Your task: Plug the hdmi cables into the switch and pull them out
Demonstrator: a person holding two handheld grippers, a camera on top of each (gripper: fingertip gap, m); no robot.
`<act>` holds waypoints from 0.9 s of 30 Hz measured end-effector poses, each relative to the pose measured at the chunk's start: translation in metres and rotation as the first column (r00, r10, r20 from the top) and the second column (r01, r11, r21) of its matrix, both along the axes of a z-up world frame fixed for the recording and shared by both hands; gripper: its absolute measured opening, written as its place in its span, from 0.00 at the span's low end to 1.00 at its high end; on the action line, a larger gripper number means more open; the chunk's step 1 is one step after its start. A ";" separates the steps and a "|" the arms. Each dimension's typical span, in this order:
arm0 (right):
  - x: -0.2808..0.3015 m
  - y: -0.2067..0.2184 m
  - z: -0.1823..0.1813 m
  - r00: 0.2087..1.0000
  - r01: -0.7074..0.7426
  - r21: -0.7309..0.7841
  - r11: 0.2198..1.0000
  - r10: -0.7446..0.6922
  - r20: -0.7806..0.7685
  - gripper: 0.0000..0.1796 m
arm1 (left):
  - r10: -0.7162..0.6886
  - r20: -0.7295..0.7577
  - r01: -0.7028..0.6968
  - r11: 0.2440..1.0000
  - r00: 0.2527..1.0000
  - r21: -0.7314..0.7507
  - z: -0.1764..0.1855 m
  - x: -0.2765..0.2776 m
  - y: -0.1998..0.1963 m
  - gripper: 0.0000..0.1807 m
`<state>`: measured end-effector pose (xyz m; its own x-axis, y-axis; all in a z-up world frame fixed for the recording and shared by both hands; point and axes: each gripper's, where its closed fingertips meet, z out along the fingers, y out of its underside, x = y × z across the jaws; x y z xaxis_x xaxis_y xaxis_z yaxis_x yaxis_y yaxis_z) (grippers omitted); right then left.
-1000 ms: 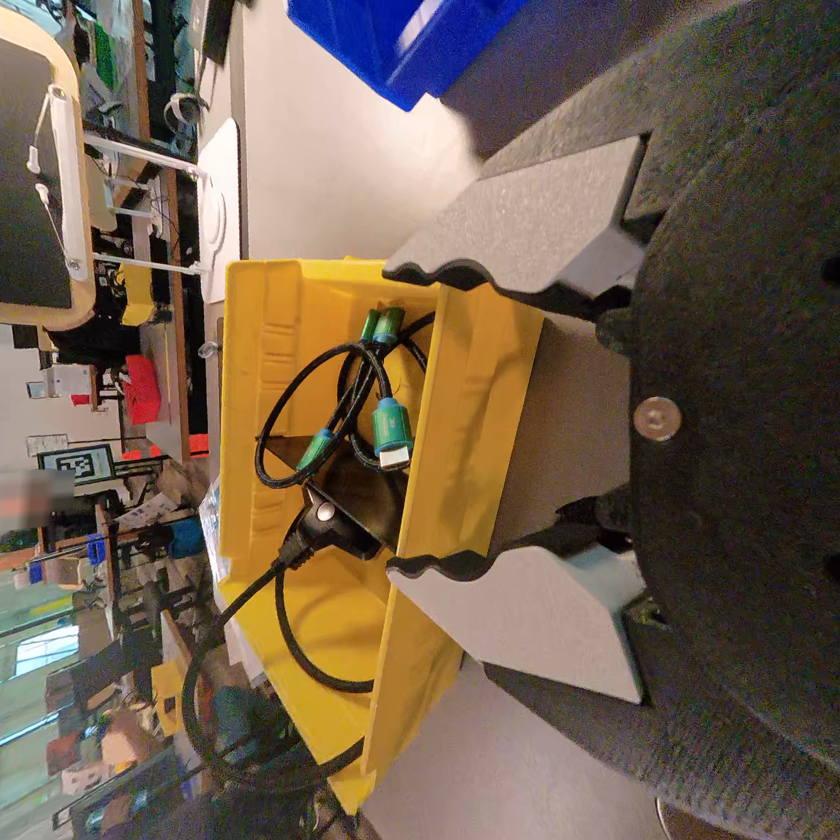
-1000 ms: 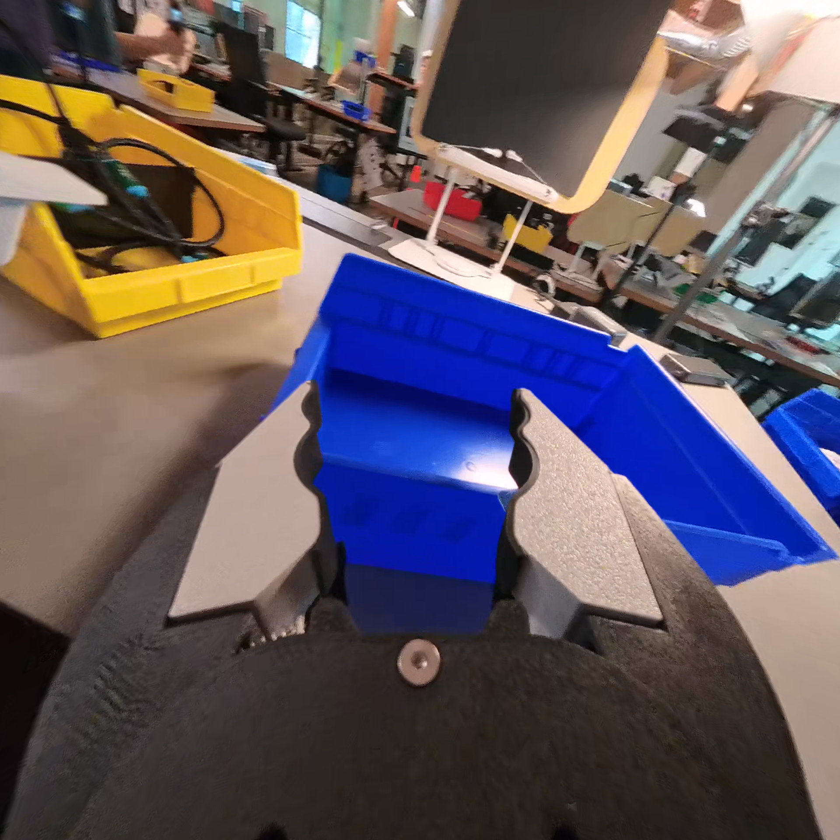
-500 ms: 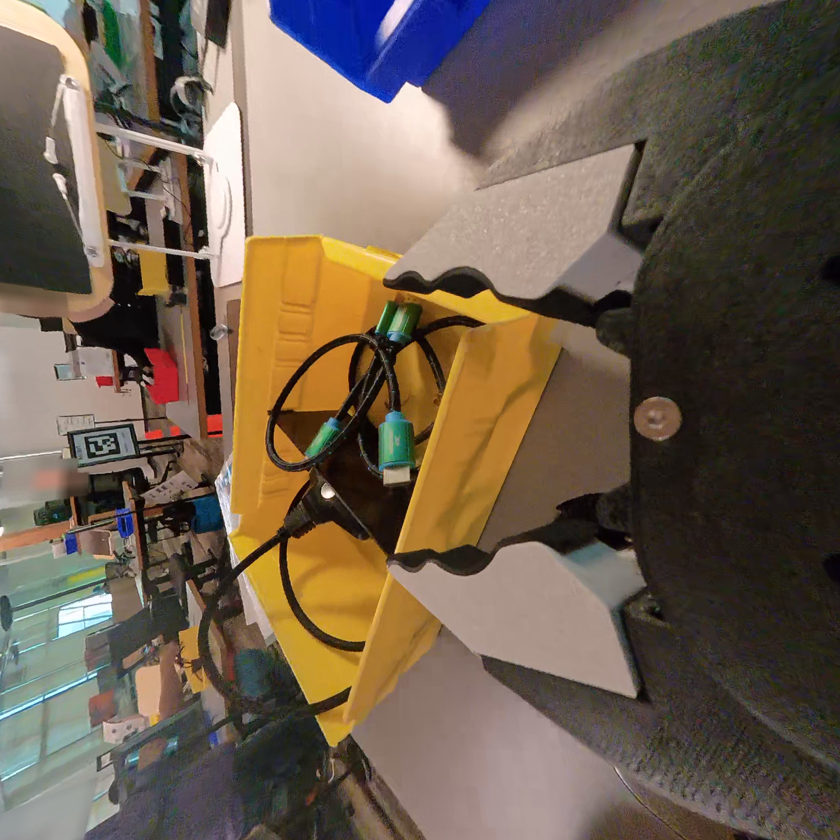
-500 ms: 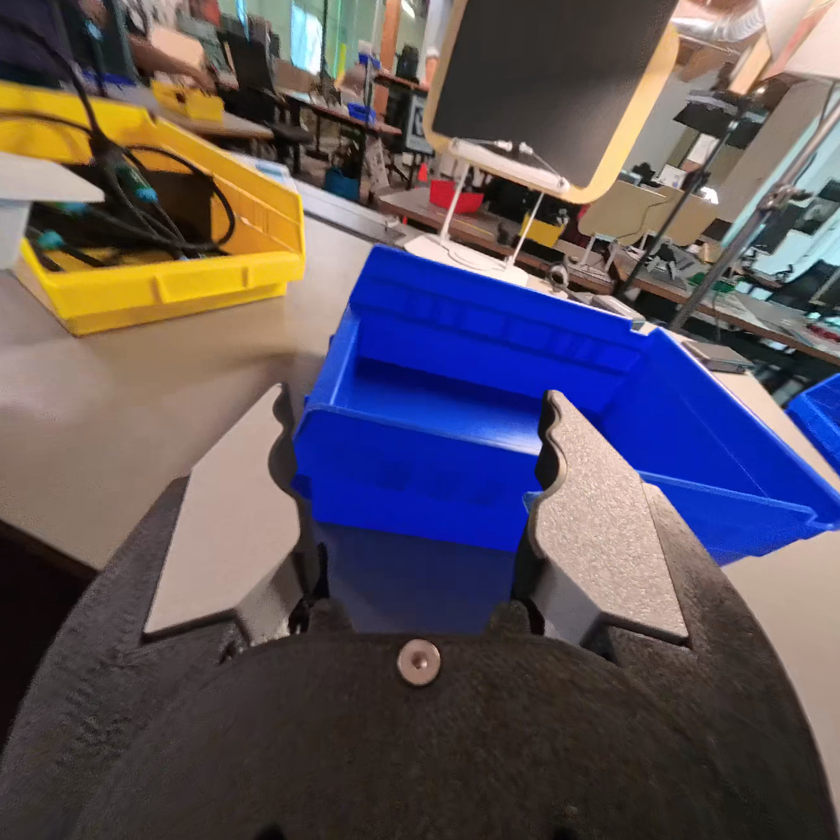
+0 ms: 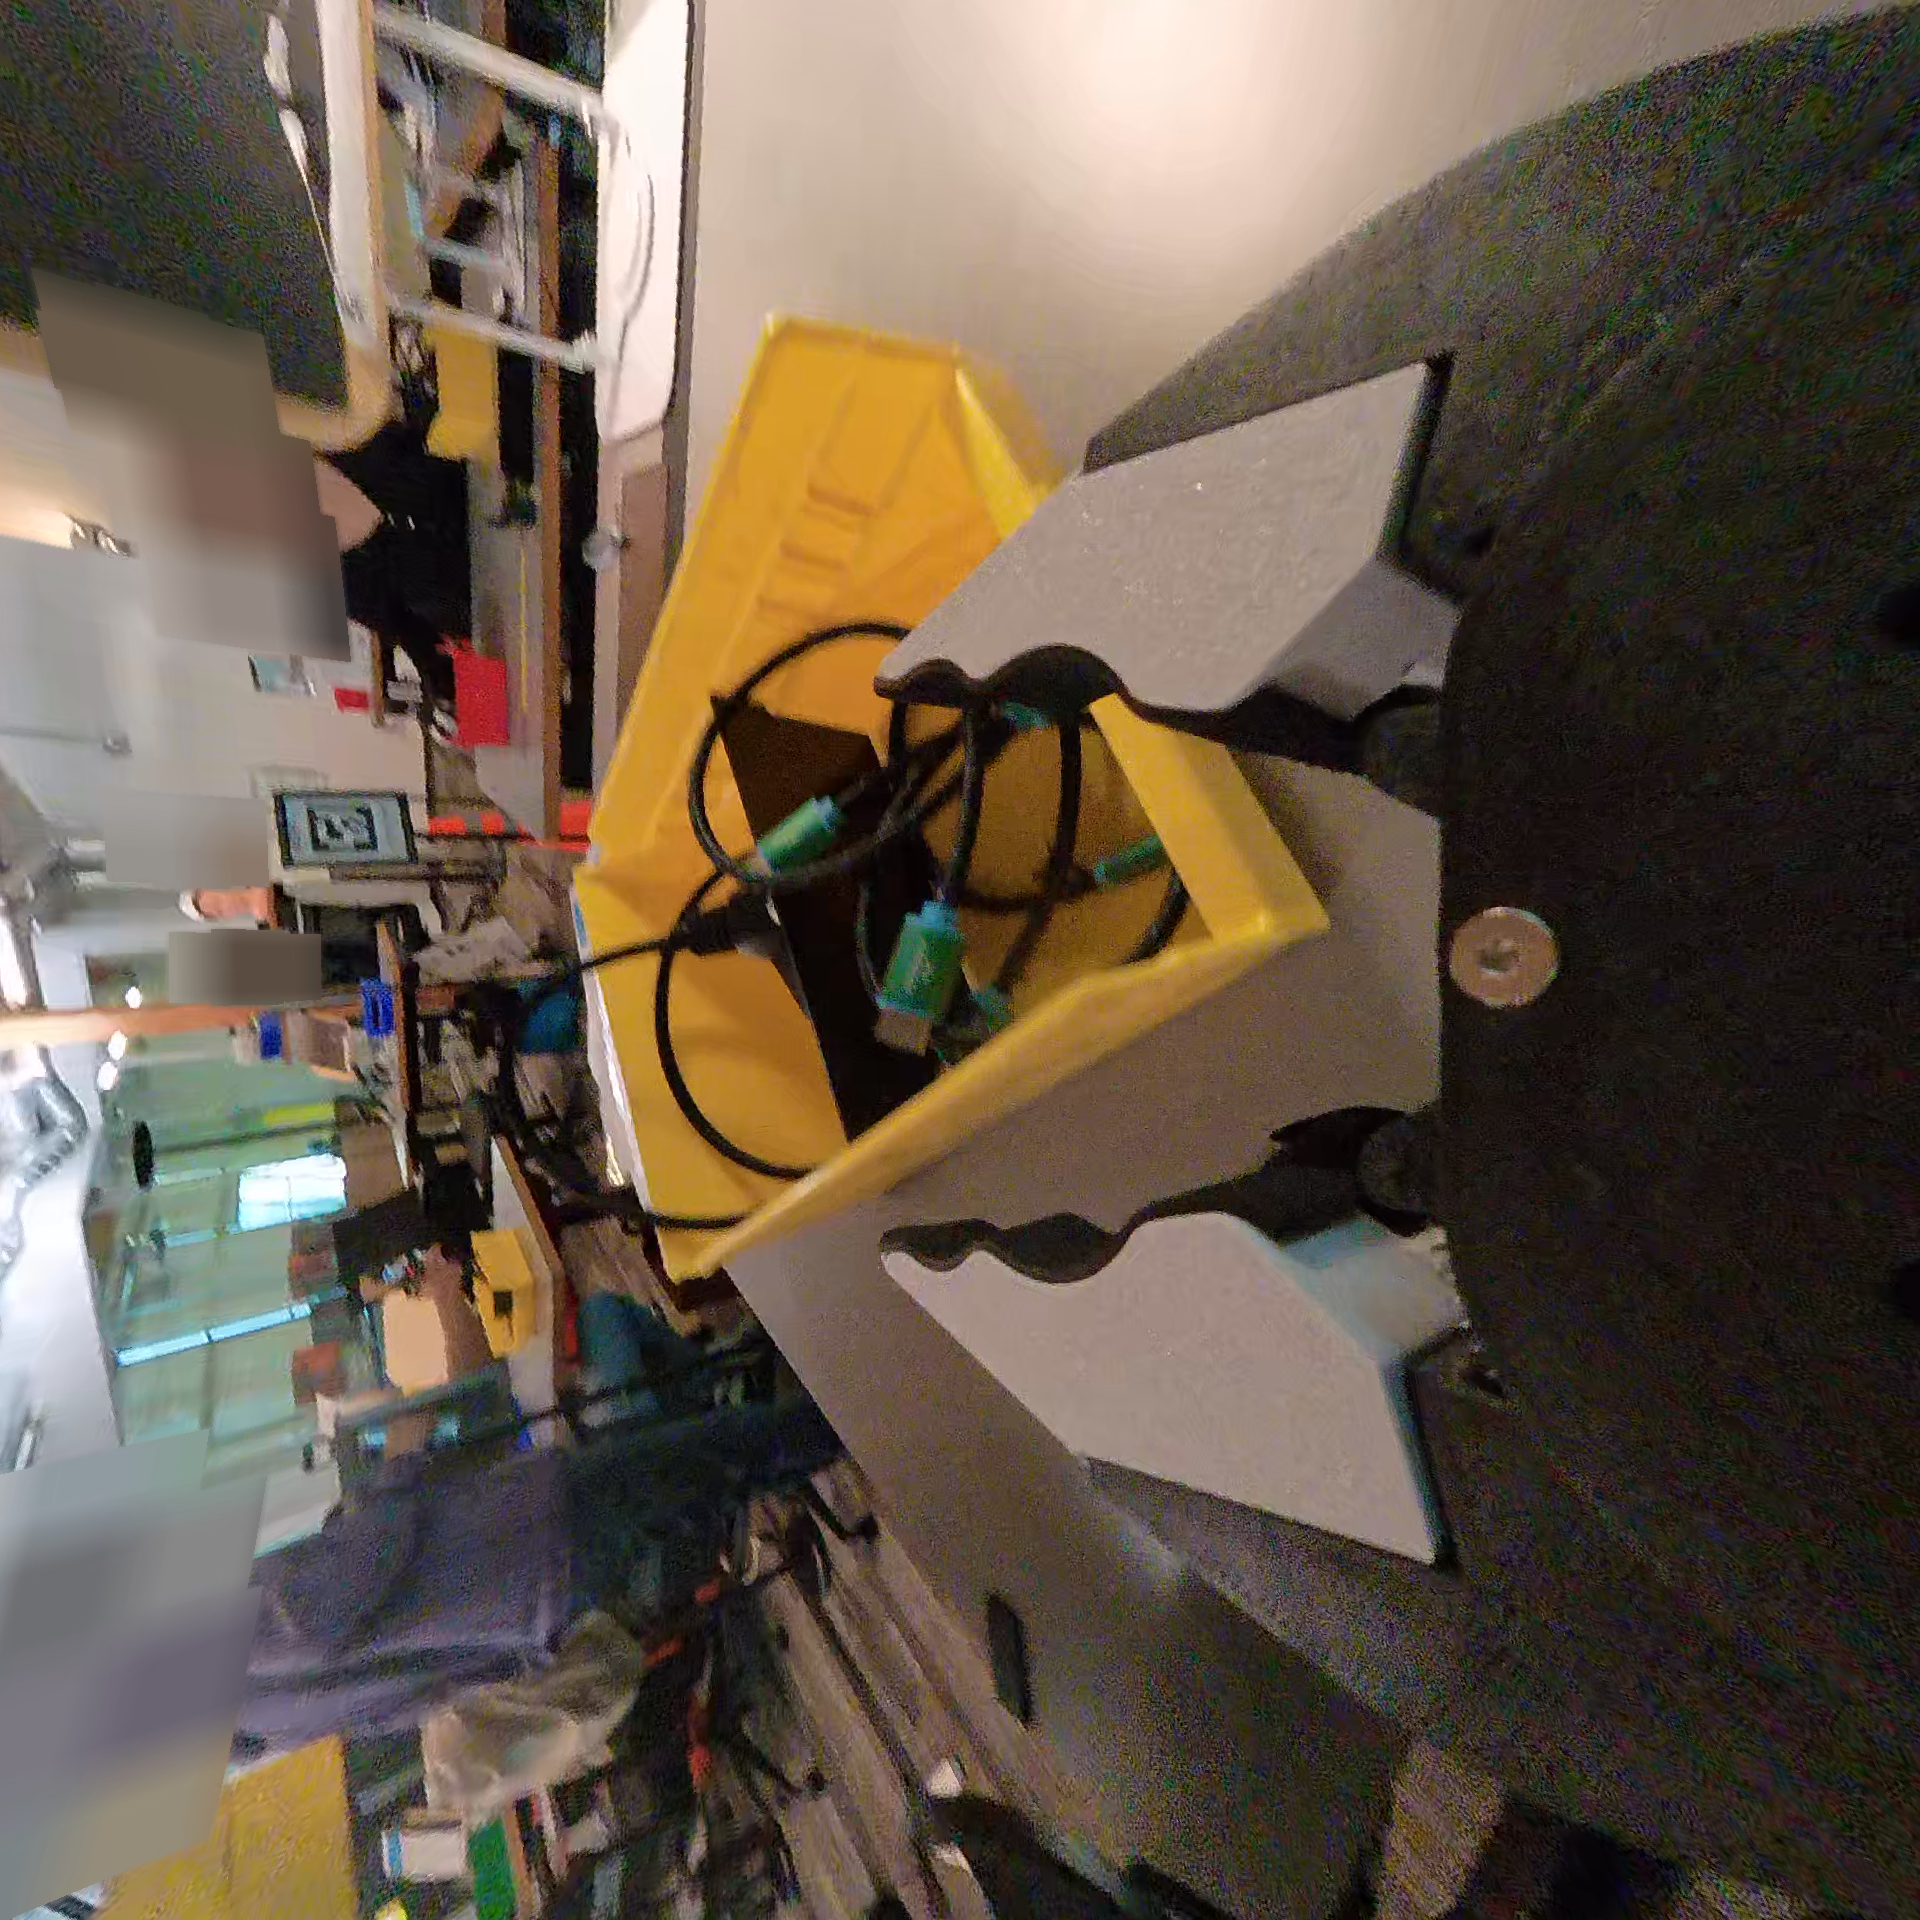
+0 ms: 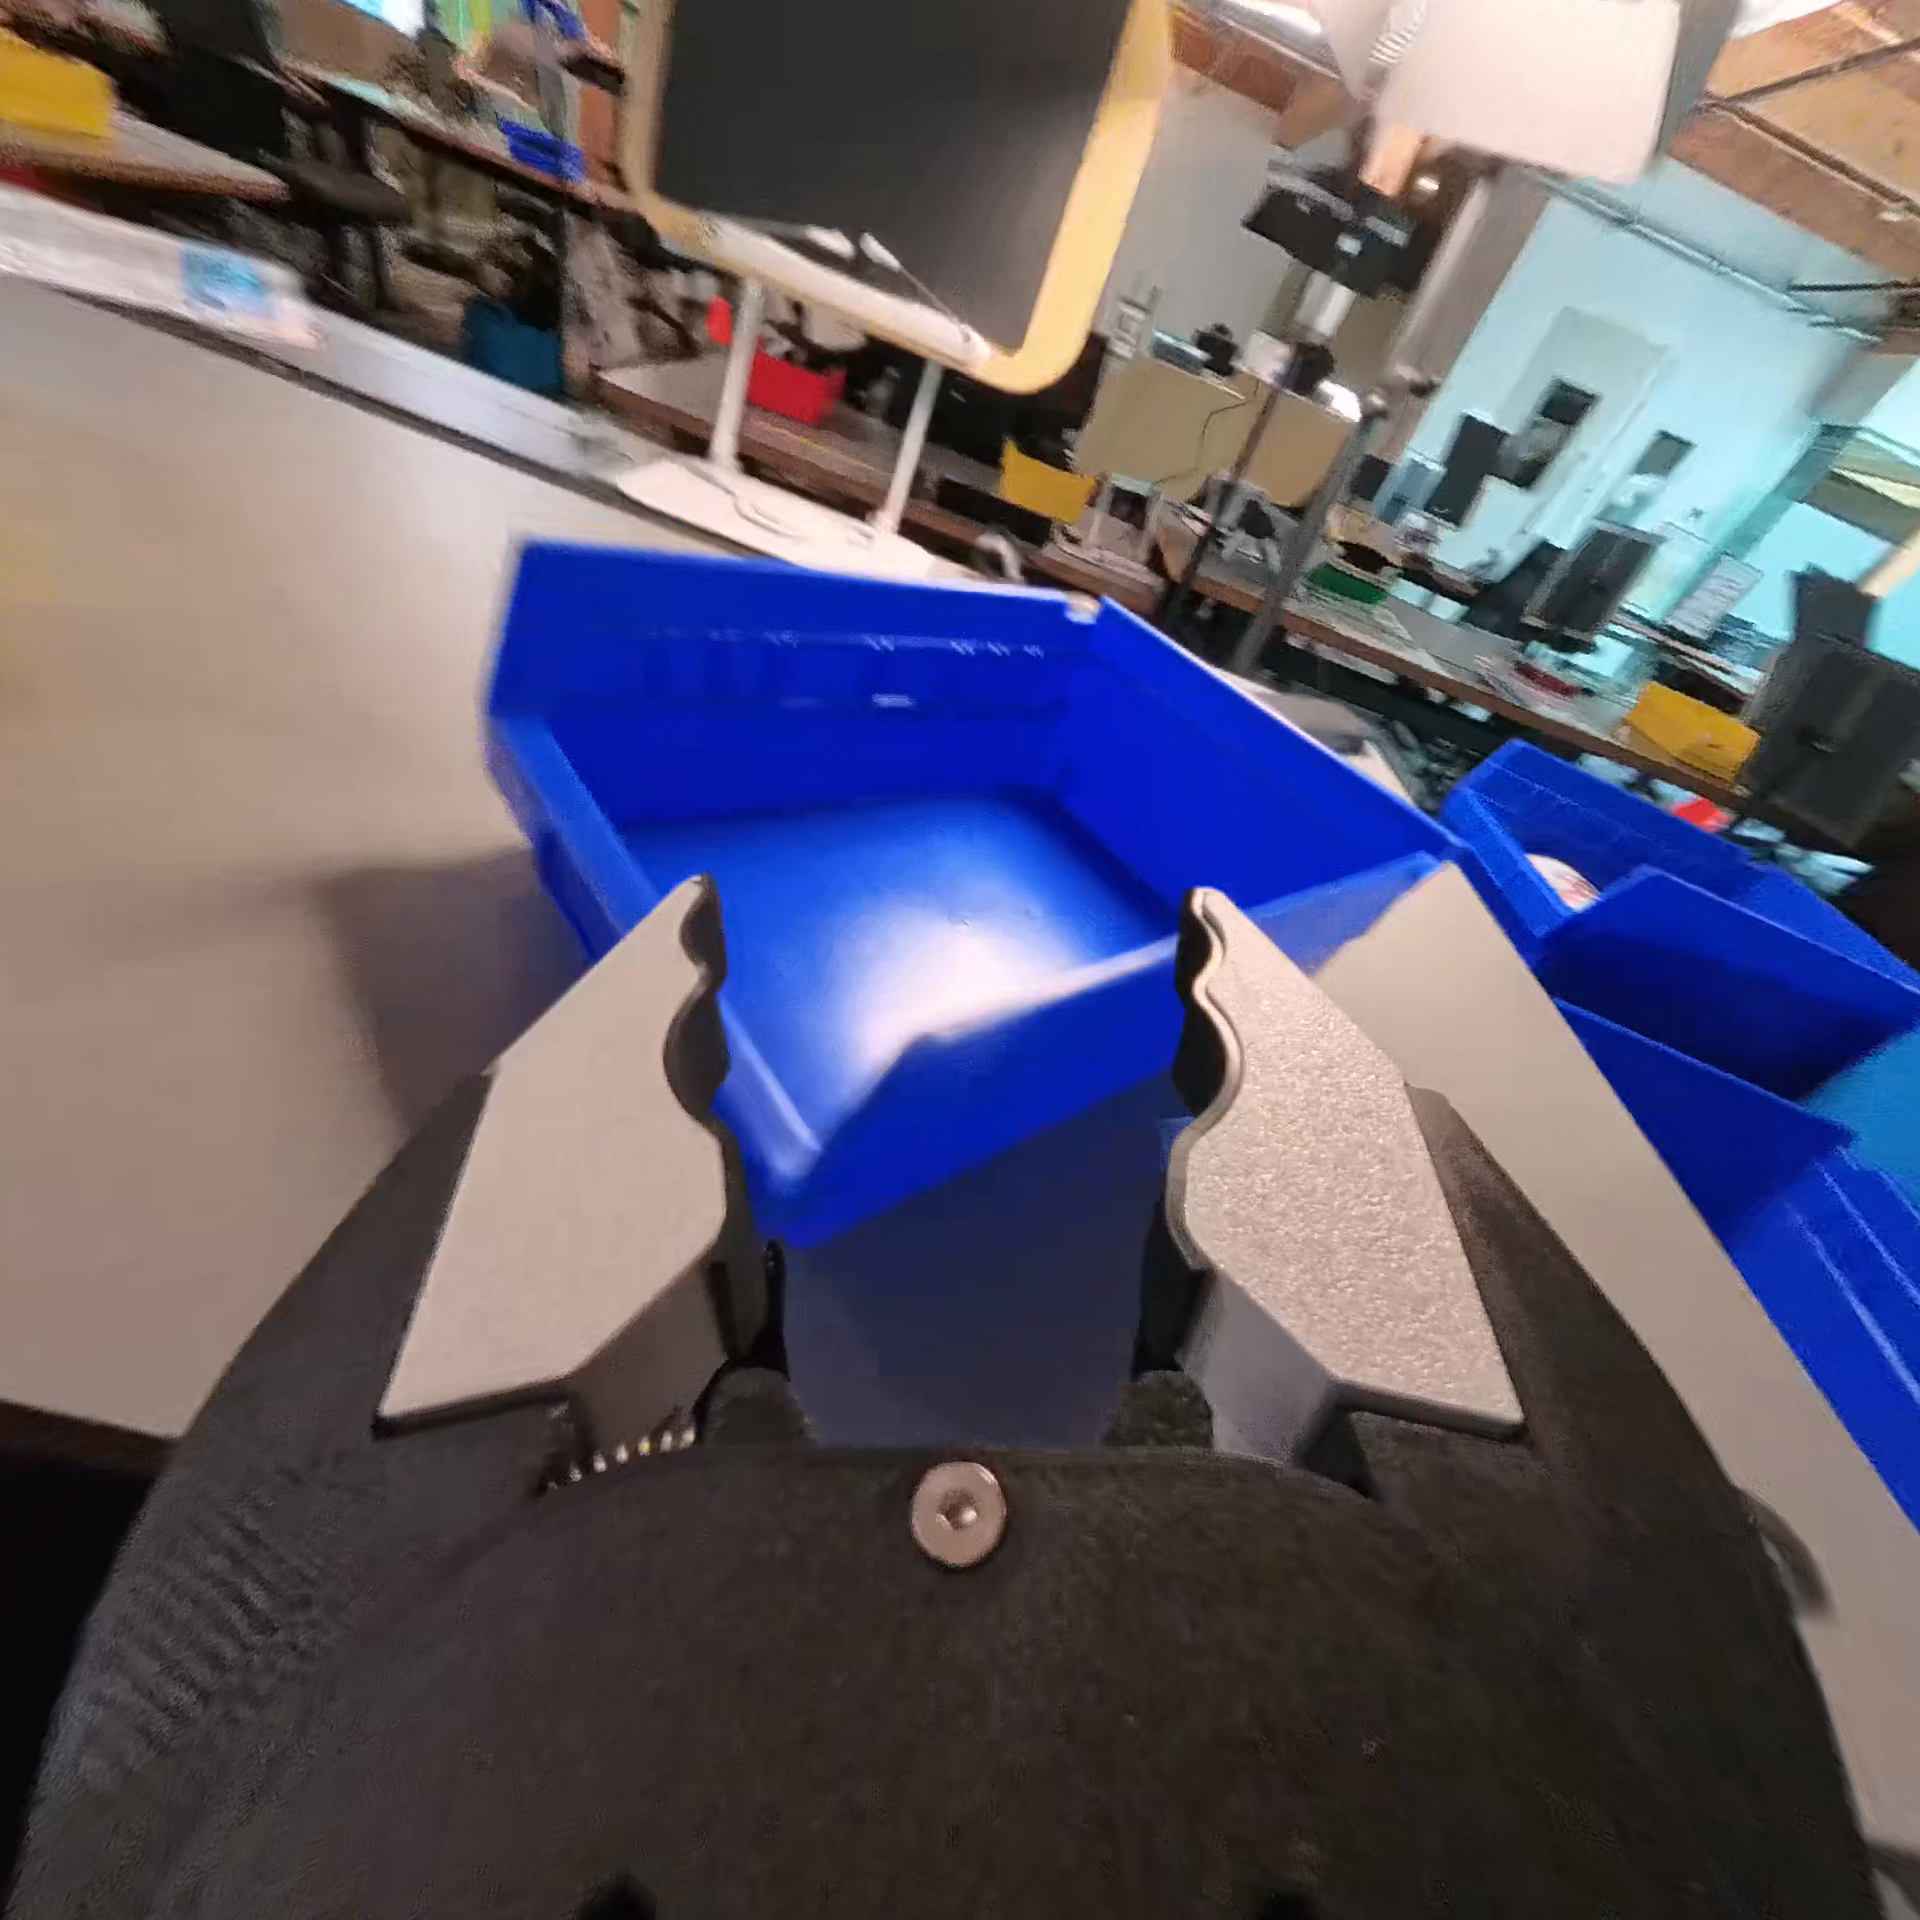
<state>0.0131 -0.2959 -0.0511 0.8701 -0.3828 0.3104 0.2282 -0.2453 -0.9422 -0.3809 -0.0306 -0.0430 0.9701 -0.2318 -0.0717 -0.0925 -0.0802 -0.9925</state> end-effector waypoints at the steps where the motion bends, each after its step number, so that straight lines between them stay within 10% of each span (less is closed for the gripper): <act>1: -0.013 0.008 0.004 0.999 -0.048 0.003 0.999 0.048 -0.009 0.48 | -0.064 0.007 0.064 0.998 0.998 0.002 0.006 0.020 -0.006 0.53; 7: -0.022 0.039 -0.017 0.991 -0.022 -0.129 0.991 0.039 0.131 0.43 | -0.231 -0.228 0.198 0.967 0.946 -0.158 -0.036 0.099 0.007 0.45; 14: 0.064 -0.008 -0.021 0.972 0.180 -0.097 0.979 -0.162 0.170 0.42 | -0.029 -0.224 -0.003 0.990 0.974 -0.138 -0.065 0.007 0.033 0.38; 27: -0.047 0.087 -0.013 0.983 -0.185 -0.062 0.981 0.184 -0.010 0.49 | -0.276 -0.059 0.258 0.943 0.959 -0.212 -0.045 0.117 0.022 0.44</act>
